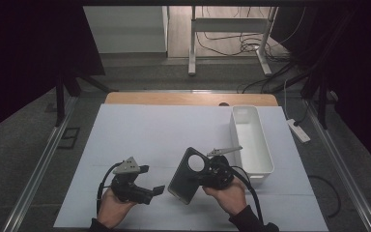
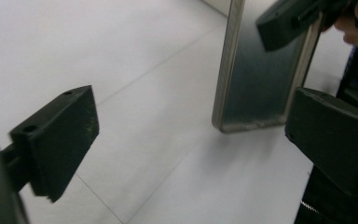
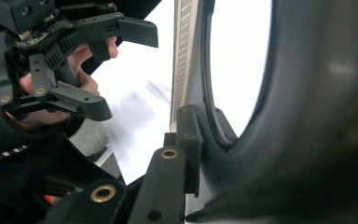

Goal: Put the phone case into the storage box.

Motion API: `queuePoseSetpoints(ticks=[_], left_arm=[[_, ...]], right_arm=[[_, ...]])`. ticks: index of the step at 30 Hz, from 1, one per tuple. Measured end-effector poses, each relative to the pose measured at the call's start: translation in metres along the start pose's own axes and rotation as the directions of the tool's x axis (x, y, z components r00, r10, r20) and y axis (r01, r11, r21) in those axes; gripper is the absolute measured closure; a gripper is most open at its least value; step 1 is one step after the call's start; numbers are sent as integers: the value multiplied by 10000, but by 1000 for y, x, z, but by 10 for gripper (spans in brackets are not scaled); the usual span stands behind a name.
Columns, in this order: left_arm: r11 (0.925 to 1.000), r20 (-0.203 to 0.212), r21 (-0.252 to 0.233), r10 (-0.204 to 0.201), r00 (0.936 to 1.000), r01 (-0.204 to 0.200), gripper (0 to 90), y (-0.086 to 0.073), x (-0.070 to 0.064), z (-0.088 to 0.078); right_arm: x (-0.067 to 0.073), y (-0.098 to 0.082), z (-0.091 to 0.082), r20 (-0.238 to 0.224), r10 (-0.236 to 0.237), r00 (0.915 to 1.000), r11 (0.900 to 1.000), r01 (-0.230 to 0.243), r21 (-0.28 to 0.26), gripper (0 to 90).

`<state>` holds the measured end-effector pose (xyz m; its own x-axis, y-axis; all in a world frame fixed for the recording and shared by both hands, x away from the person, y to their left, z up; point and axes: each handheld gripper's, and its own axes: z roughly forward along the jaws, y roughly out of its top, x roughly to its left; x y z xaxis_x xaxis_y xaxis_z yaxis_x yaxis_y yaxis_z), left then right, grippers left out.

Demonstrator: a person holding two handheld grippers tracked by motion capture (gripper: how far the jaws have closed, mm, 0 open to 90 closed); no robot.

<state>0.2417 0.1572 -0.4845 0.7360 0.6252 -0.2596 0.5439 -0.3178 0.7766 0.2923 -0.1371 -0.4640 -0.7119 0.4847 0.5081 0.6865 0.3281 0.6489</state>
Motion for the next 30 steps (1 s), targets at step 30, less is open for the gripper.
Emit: queuePoseSetpoints(ticks=[30], left_arm=[[9945, 2098, 314, 915, 9735, -1002, 0, -5, -6, 21]], right_arm=[[17, 3, -4, -623, -2505, 9661, 9662, 2535, 466, 862]])
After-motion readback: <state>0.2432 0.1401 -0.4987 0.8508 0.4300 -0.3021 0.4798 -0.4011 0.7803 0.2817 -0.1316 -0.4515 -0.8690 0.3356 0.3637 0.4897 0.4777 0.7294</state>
